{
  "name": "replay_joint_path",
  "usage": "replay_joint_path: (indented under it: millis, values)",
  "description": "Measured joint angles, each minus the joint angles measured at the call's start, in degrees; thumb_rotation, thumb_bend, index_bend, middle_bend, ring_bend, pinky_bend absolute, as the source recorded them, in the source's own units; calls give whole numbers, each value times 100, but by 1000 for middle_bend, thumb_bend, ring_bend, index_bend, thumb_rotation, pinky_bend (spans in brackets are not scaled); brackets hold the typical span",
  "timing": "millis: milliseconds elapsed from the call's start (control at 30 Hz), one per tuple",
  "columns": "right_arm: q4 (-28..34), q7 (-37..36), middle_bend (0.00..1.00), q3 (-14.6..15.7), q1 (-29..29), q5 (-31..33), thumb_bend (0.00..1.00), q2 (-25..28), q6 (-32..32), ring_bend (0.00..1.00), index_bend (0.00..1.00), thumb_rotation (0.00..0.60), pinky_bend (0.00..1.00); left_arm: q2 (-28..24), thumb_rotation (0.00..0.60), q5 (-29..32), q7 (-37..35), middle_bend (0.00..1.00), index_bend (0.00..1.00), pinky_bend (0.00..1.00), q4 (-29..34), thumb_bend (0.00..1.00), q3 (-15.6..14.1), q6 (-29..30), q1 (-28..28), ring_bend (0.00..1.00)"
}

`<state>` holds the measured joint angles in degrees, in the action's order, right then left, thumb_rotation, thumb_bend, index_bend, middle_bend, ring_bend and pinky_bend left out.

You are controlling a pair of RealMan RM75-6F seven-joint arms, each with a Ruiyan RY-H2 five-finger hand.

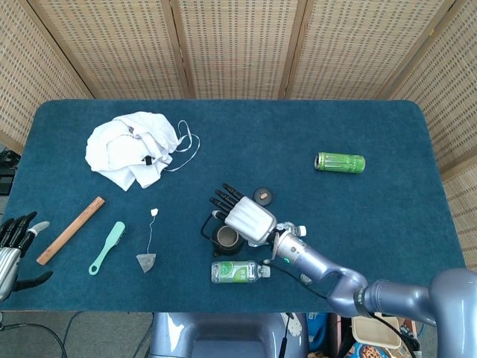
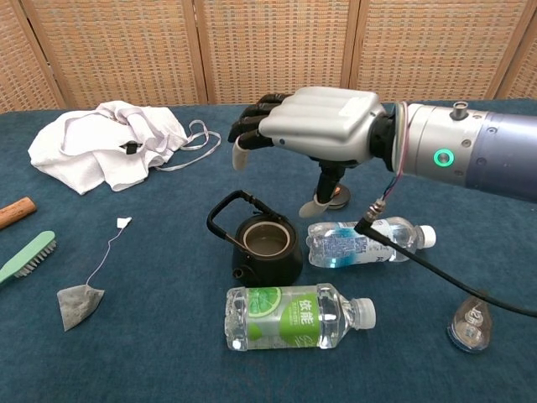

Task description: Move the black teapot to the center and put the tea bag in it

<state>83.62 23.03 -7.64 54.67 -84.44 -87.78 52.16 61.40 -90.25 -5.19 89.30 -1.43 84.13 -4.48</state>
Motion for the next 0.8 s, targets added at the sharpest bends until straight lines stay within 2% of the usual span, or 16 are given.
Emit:
replay_joint_path:
  millis: [100, 233, 333, 500, 800]
  values:
    - [118, -5, 265, -32, -73, 80, 151, 141, 62, 81, 282, 600, 65, -6, 600, -4, 13, 25, 135, 0, 14, 163, 5, -5, -11, 41]
    - [262, -4, 341, -80, -246, 234, 241, 348, 247, 181, 306, 600, 211, -18, 600, -37, 45, 25, 135, 0, 52, 163, 9, -11, -35, 41]
    - [341, 5, 377, -102, -375, 340, 278, 461, 379, 225, 342, 600, 277, -30, 600, -72, 77, 25, 135, 0, 89, 163, 18, -10, -61, 41]
    - [428, 68, 411, -117, -712, 515, 308, 649, 785, 266, 396, 600, 333, -83, 600, -159, 166, 25, 135, 0, 188, 163, 48, -12, -138, 41]
    - [620, 261, 421, -157, -1361, 1062, 315, 978, 1423, 281, 407, 600, 351, -159, 600, -278, 261, 24, 135, 0, 285, 163, 77, -79, -277, 41]
